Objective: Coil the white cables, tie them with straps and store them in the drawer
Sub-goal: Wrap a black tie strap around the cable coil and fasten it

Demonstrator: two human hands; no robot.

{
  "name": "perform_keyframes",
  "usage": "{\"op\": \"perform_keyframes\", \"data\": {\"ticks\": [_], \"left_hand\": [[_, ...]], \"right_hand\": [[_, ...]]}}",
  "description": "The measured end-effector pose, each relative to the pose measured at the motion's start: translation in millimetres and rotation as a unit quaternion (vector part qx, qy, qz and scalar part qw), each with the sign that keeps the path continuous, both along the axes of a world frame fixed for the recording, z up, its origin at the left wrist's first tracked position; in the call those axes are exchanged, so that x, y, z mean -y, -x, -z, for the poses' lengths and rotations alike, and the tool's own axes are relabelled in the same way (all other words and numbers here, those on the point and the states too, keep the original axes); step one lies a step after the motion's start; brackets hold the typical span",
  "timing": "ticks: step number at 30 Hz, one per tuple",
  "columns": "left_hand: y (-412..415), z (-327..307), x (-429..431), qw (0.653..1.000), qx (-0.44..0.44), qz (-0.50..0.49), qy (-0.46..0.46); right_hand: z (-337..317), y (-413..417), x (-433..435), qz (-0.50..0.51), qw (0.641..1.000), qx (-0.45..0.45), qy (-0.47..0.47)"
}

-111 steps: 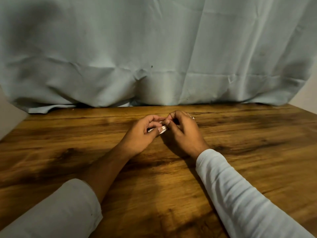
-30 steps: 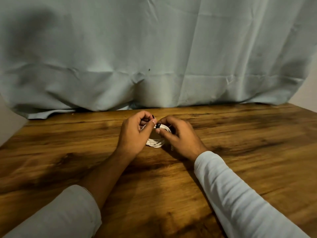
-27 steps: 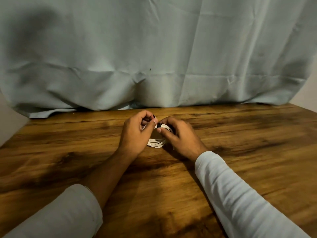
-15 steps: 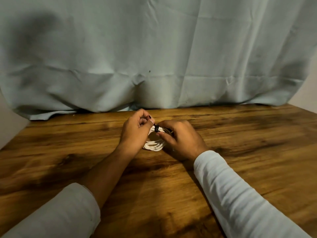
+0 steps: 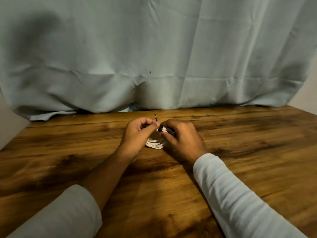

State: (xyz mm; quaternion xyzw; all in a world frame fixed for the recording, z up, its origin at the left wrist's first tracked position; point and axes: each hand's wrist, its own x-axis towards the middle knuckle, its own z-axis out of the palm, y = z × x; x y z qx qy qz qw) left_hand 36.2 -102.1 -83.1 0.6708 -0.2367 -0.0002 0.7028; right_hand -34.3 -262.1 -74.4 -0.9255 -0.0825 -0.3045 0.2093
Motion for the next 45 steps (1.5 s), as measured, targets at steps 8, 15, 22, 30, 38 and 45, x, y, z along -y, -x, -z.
{"op": "perform_keyframes", "data": {"ticks": [8, 15, 22, 30, 38, 45], "left_hand": [[-4, 1, 1, 0.993, 0.078, -0.076, -0.037], [-2, -7, 7, 0.997, -0.046, -0.053, 0.005], [-8, -13, 3, 0.991, -0.127, -0.026, 0.011], [3, 14, 2, 0.990, 0.083, 0.041, -0.110], [1, 12, -10, 0.894, 0.270, -0.122, -0.336], [10, 10, -7, 0.838, 0.242, -0.118, -0.474]], "right_hand": [[2, -1, 0, -0.045, 0.995, -0.038, -0.085], [0, 0, 0, -0.014, 1.000, -0.003, -0.019], [-3, 5, -7, 0.008, 0.999, 0.002, 0.039], [14, 7, -13, 0.043, 0.992, -0.091, -0.078], [6, 20, -17, 0.122, 0.990, -0.060, -0.047], [9, 17, -18, 0.160, 0.982, -0.101, 0.004]]}}
